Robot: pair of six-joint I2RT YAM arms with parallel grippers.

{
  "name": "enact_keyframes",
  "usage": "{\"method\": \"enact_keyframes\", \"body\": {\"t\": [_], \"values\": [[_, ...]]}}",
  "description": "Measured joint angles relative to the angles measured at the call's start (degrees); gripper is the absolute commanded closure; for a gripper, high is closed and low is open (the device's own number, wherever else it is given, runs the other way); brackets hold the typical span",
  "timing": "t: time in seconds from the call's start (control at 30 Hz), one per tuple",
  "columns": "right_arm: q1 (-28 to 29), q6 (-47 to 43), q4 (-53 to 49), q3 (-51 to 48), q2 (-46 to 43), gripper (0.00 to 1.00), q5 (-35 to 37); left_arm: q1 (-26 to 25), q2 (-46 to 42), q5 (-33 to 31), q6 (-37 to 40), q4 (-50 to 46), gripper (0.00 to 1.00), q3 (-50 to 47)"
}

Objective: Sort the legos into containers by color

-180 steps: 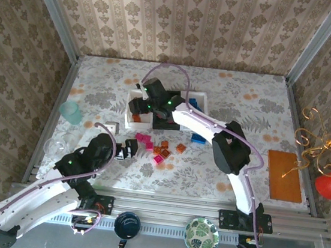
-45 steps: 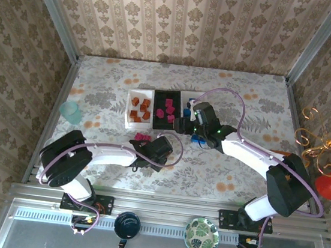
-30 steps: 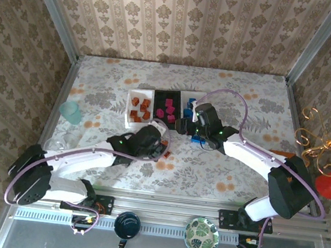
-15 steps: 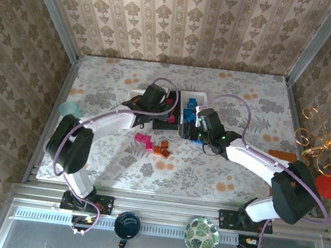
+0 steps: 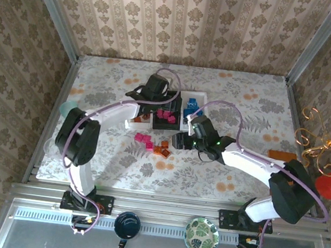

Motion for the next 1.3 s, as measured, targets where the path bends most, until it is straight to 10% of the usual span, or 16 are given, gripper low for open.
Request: {"method": "enact_keyframes", "body": {"t": [0.73,1.3], "values": [[8.3,5.5,2.5,12.7,20.2,0.34,6.1,-9.4,-53.1,-14.7,-5.2,0.5,0.00,-41.0],[8.3,6.1,1.1,12.8,22.6,0.60,8.3,-9.4,-57.6,-17.9,-8.1,-5.4,0.00,-45.0]]}}
